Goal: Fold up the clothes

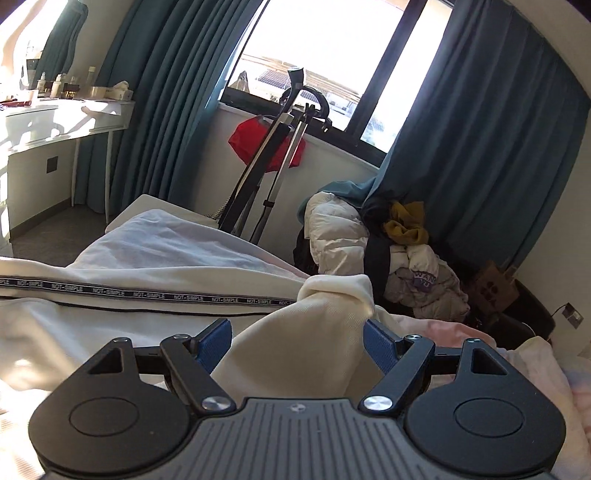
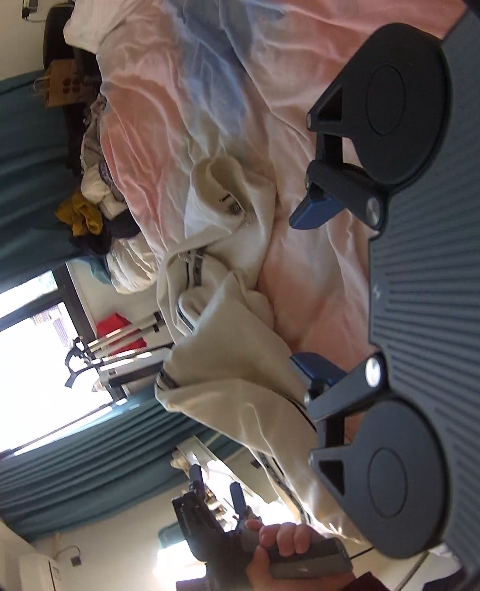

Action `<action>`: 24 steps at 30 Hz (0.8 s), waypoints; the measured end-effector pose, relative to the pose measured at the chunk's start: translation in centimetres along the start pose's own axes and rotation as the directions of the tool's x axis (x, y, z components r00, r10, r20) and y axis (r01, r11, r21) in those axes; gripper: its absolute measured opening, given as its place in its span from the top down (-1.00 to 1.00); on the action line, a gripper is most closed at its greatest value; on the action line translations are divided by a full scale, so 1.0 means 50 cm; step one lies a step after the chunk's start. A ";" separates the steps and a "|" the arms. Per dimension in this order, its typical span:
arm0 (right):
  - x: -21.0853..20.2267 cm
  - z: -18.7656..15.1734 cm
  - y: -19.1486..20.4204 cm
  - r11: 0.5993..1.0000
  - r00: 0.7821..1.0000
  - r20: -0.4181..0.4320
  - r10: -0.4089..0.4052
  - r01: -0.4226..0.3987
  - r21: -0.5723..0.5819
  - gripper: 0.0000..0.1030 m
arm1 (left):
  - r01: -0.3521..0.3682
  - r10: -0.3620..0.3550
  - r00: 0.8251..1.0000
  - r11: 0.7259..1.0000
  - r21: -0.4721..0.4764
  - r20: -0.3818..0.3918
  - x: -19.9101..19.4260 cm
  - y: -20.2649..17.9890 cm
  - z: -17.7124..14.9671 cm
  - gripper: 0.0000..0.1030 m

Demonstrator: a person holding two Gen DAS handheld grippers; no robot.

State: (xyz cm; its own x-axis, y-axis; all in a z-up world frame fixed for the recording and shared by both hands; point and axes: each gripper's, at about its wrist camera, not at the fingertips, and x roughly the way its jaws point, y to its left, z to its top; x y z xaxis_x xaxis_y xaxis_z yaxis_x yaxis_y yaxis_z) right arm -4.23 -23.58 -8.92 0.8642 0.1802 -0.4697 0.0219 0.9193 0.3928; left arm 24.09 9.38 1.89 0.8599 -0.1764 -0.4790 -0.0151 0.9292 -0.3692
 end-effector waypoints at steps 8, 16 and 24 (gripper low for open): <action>0.076 0.021 -0.071 0.997 0.999 0.033 -0.042 0.039 0.067 -0.47 | -0.074 0.075 0.997 0.997 0.032 -0.032 0.234 -0.097 0.027 -0.25; 0.076 0.019 -0.083 0.997 0.999 0.030 -0.026 0.024 0.080 -0.47 | 0.011 -0.003 0.998 0.992 0.126 -0.062 0.206 -0.117 0.008 0.75; 0.040 0.023 -0.081 0.997 0.997 0.076 -0.023 0.017 0.081 -0.47 | 0.246 -0.244 0.969 0.957 0.156 -0.028 -0.094 -0.111 -0.076 0.78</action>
State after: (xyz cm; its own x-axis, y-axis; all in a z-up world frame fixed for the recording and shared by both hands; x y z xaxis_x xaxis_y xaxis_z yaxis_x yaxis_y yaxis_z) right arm -2.01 -27.34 -10.51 0.8992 0.1317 -0.4173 0.0770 0.8910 0.4473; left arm 18.20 3.81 3.16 0.8230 -0.4070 -0.3963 0.2761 0.8963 -0.3471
